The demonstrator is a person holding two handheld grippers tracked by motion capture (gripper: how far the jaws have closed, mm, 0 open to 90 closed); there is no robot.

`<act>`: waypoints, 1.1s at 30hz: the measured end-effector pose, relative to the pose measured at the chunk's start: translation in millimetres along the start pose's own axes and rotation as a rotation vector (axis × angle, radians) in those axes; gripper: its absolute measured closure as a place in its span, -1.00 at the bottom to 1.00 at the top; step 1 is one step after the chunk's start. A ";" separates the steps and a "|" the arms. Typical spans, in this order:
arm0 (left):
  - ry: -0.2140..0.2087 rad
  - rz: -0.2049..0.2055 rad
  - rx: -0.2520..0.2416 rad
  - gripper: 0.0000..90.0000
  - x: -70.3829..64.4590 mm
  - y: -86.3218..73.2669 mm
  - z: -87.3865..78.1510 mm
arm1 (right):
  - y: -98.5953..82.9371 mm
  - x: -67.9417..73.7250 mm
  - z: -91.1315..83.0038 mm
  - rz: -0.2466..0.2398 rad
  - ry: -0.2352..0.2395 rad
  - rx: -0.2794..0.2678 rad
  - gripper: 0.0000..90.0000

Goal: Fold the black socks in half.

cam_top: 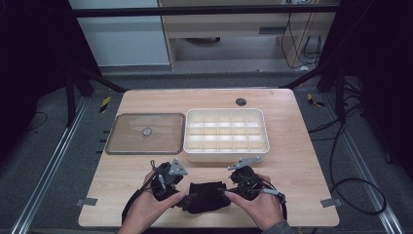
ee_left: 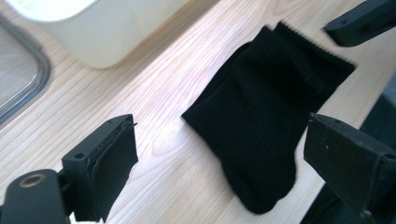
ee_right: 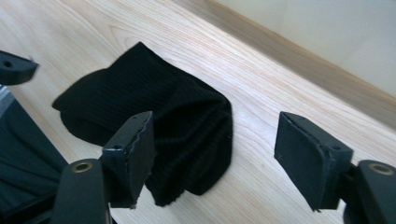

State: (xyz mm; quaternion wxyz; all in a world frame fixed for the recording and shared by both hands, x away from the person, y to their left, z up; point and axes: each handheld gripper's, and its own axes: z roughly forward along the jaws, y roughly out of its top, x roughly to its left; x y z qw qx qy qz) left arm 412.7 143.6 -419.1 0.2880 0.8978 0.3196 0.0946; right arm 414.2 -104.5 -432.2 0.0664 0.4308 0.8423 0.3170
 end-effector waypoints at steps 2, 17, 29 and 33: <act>0.010 -0.001 0.008 -0.78 0.8 -5.9 2.9 | 1.0 0.7 1.2 0.002 0.003 -0.010 -0.21; 0.012 0.002 0.042 -0.76 -5.1 -21.9 8.1 | 6.5 1.1 5.3 -0.013 0.036 -0.031 0.53; 0.014 0.002 0.045 -0.80 -5.9 -31.8 8.5 | 12.2 2.1 9.6 -0.003 0.037 -0.032 0.42; 0.028 0.009 0.047 -0.82 -8.3 -35.3 10.6 | 13.5 1.9 10.5 0.005 0.035 -0.036 0.42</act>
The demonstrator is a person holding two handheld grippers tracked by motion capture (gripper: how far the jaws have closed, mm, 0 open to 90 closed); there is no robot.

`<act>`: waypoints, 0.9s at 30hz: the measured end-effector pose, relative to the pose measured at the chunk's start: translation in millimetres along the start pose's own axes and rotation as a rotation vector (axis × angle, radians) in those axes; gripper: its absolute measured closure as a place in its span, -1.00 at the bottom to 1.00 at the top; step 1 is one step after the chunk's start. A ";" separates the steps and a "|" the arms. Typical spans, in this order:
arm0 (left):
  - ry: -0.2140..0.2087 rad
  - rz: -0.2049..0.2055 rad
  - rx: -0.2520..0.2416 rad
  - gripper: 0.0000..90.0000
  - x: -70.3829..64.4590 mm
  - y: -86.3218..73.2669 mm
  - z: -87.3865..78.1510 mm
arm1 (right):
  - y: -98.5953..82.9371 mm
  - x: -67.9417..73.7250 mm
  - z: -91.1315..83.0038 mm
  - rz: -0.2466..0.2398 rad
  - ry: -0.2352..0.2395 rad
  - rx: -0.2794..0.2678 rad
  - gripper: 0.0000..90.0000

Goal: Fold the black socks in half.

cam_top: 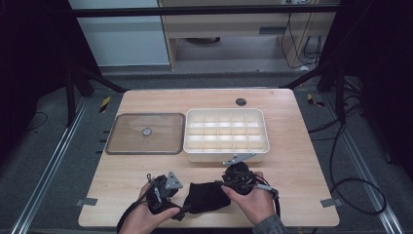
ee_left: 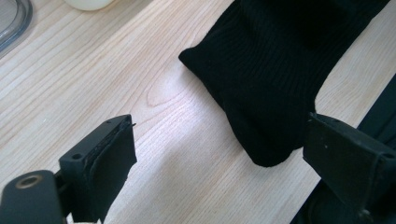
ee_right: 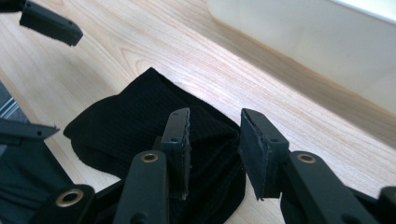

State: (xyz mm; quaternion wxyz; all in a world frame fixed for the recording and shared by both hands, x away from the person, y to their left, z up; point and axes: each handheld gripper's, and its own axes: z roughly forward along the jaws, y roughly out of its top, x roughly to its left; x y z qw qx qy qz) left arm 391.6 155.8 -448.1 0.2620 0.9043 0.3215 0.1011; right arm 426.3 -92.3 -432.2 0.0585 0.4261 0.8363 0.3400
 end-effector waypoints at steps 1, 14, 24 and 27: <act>0.007 0.007 0.005 -0.82 -1.0 -1.0 0.6 | 0.1 -0.4 0.1 0.000 0.000 -0.004 0.43; 0.018 0.008 0.004 -0.60 -10.3 -11.1 -0.6 | -6.7 10.0 0.9 -0.016 -0.010 -0.008 0.64; 0.011 0.010 -0.014 -0.58 -10.1 -20.4 2.5 | 0.0 5.5 10.1 0.020 -0.022 -0.005 0.53; -0.001 -0.002 -0.029 -0.52 -11.9 -23.4 2.4 | 3.0 7.3 15.0 0.021 -0.027 0.000 0.48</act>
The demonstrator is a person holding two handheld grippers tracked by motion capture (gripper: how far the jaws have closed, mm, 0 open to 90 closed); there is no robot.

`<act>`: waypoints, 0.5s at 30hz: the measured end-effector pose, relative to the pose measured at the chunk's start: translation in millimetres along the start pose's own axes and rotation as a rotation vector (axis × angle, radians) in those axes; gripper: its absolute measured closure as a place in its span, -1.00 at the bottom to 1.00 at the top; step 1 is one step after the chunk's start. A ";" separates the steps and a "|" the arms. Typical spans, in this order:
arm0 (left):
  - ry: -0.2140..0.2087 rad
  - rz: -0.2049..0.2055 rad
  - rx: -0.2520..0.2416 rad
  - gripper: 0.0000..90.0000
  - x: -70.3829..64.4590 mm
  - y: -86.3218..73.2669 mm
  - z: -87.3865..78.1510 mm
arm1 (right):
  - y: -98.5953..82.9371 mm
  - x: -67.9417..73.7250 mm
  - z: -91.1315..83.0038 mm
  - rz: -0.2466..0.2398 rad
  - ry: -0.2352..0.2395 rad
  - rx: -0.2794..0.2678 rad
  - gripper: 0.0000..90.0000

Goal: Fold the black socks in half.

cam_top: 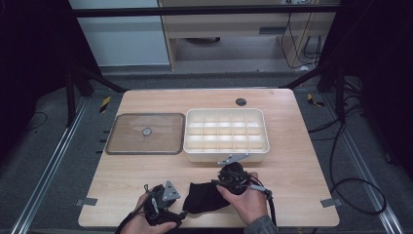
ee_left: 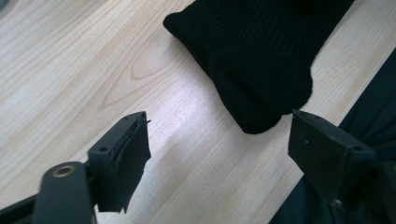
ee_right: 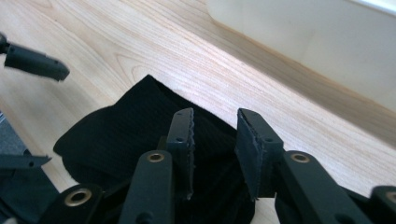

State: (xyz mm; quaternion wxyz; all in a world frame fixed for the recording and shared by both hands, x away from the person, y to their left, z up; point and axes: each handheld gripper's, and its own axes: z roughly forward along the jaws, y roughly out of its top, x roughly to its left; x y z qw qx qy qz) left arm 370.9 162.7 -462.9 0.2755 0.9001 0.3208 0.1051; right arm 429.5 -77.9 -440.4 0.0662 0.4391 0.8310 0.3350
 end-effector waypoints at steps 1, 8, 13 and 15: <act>-0.004 0.009 0.003 -0.51 -0.4 0.0 -0.3 | 1.3 0.2 0.9 0.007 -0.001 -0.005 0.45; -0.038 0.015 0.033 -0.32 -4.9 10.2 11.8 | 5.2 -7.0 11.8 0.008 -0.040 0.037 0.33; -0.057 0.031 0.045 -0.09 -8.2 12.9 15.4 | -0.7 -5.9 8.7 -0.014 -0.025 0.068 0.21; -0.060 0.041 0.044 0.05 -9.4 13.7 16.2 | -6.8 -5.1 6.4 -0.024 -0.027 0.090 0.08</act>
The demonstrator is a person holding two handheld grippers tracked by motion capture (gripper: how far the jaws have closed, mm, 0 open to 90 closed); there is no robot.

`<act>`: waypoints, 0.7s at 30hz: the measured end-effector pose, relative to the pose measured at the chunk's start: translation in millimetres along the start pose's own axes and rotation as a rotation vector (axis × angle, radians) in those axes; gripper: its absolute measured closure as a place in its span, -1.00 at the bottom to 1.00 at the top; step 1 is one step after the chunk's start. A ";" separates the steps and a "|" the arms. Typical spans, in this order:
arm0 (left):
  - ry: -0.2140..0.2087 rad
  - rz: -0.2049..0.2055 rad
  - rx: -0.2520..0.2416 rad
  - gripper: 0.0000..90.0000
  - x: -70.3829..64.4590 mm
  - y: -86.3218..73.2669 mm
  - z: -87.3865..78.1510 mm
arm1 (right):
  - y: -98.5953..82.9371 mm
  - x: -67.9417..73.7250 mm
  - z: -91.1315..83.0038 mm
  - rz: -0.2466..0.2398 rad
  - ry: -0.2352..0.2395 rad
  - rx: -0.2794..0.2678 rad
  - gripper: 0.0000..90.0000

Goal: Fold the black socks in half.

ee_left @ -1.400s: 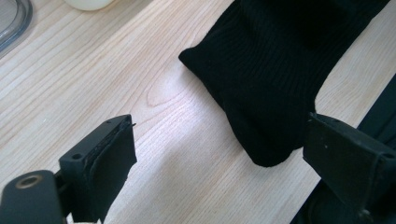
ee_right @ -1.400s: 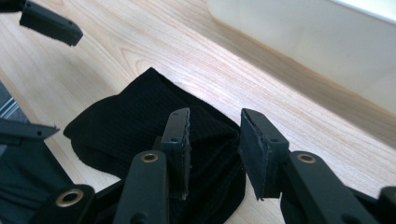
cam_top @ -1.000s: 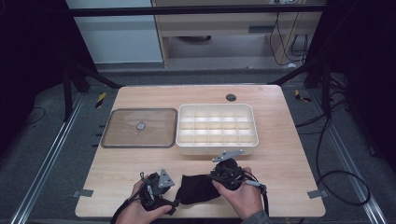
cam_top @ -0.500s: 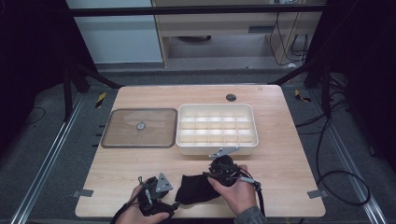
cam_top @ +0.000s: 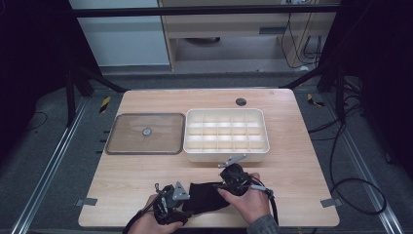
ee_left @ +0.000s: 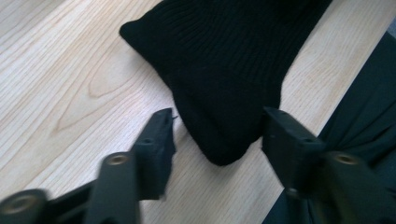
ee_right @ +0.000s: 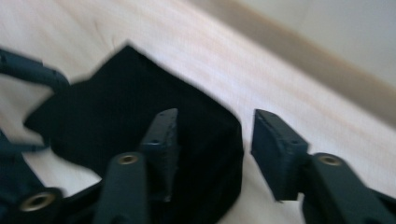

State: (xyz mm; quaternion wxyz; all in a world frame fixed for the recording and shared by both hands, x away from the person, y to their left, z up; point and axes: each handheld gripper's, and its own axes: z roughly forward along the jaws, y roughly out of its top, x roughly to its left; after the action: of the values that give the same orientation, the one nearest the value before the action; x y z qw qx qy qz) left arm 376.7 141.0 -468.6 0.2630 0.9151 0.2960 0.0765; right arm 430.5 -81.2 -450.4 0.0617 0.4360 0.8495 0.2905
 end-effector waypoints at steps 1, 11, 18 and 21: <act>0.001 0.004 0.005 0.09 -0.5 0.7 0.6 | -3.7 -0.3 -0.6 -0.011 0.002 0.011 0.05; -0.023 0.046 0.044 0.58 4.9 7.0 9.6 | -14.6 0.5 9.8 -0.031 0.031 0.065 0.05; -0.017 0.067 0.059 0.82 17.8 11.3 11.6 | -15.0 3.6 9.5 -0.053 0.048 0.080 0.12; -0.023 0.055 0.054 0.84 25.1 13.9 10.7 | -13.0 2.9 6.5 -0.037 0.040 0.058 0.05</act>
State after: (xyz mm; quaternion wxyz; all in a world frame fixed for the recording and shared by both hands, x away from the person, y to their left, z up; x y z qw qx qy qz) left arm 407.3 141.4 -470.8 0.2396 0.9304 0.2696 0.0650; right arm 421.9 -81.9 -462.5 0.0371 0.4160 0.8666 0.2732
